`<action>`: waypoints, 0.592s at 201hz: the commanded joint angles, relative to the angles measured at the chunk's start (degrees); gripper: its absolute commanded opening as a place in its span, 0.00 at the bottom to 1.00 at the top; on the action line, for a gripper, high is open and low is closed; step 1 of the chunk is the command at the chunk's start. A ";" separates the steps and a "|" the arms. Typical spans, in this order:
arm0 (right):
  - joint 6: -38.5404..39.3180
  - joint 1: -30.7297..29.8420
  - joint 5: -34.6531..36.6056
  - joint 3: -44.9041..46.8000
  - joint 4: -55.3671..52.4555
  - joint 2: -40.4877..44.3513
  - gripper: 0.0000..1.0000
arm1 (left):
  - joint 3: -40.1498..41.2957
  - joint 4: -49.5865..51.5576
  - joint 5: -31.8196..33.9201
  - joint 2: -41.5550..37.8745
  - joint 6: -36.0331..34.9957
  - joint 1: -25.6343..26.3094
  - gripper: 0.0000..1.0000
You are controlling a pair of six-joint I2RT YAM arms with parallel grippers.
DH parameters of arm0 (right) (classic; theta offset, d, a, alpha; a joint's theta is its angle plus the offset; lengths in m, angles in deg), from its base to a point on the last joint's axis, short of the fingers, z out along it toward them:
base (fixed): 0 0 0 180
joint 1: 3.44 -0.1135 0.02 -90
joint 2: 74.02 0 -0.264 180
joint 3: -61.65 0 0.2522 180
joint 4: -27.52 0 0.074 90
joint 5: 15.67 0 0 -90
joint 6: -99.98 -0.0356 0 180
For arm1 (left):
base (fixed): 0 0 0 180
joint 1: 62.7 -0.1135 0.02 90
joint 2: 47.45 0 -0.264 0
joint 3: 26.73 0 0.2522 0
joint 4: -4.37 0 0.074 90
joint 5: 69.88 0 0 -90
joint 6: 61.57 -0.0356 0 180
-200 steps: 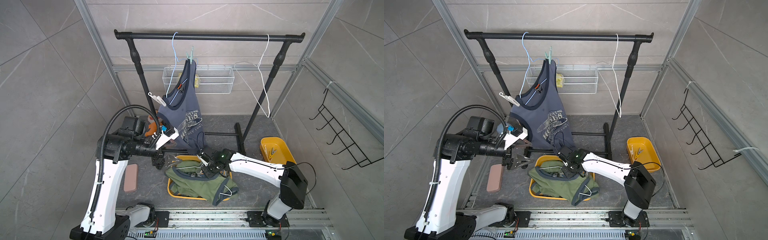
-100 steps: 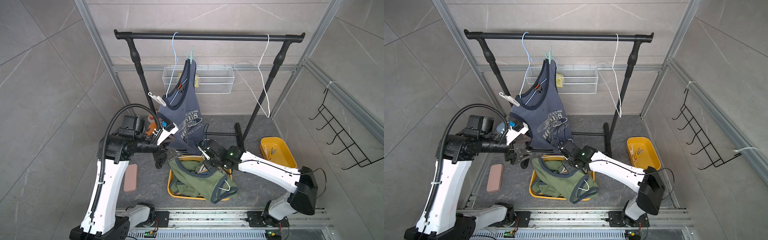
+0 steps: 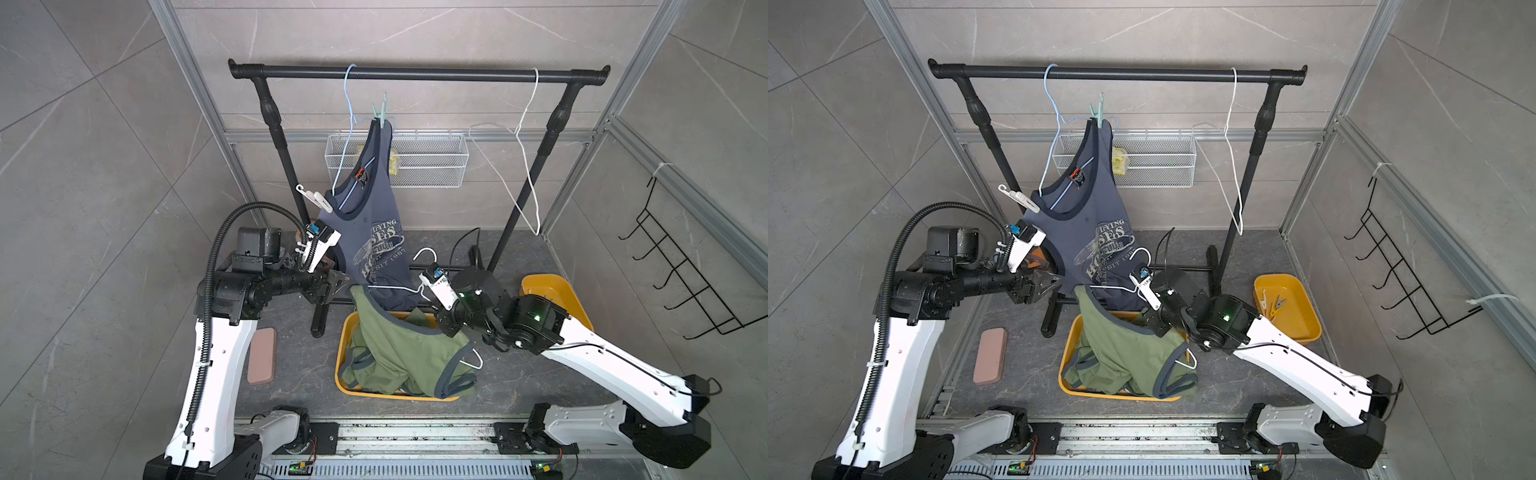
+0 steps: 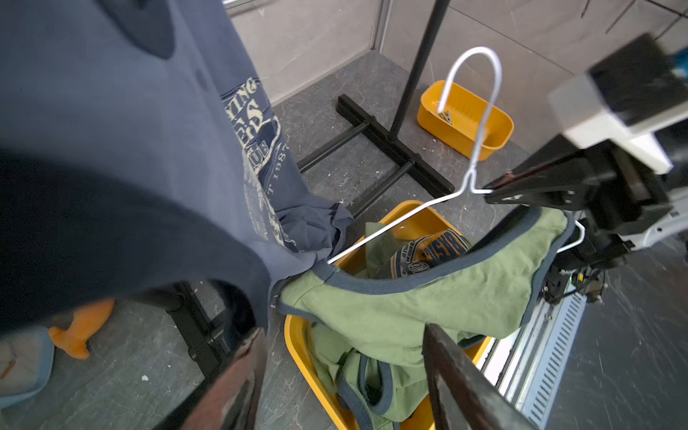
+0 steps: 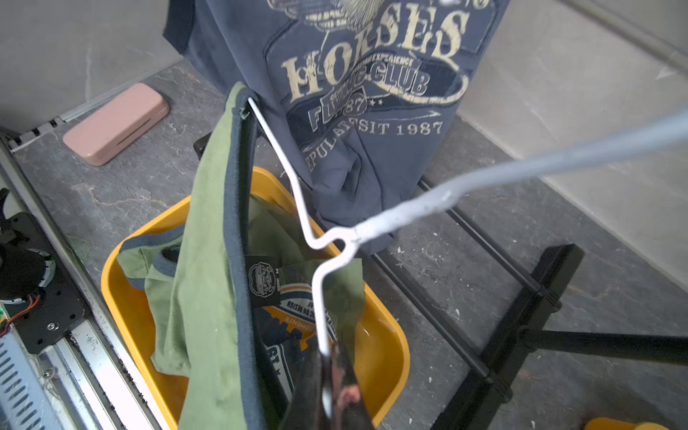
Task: Remove the clothespins securing tank tops to the hanger
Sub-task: Remove the tank top from the hanger.
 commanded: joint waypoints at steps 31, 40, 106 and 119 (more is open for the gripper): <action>2.49 0.00 -3.01 -4.89 -5.70 7.96 0.00 | 1.88 4.36 -17.82 -1.84 -4.18 -3.38 0.69; 2.48 -0.05 -4.05 -5.95 -7.36 8.81 0.00 | 2.76 5.13 -18.06 -2.02 -5.44 -3.45 0.69; 2.81 -0.02 -10.66 -10.84 -5.89 14.21 0.00 | 8.56 3.17 -19.49 -2.79 -6.52 -3.86 0.84; 2.99 -0.05 -11.72 -12.02 -5.37 13.74 0.00 | 8.27 2.97 -22.66 -2.57 -5.99 -4.00 0.85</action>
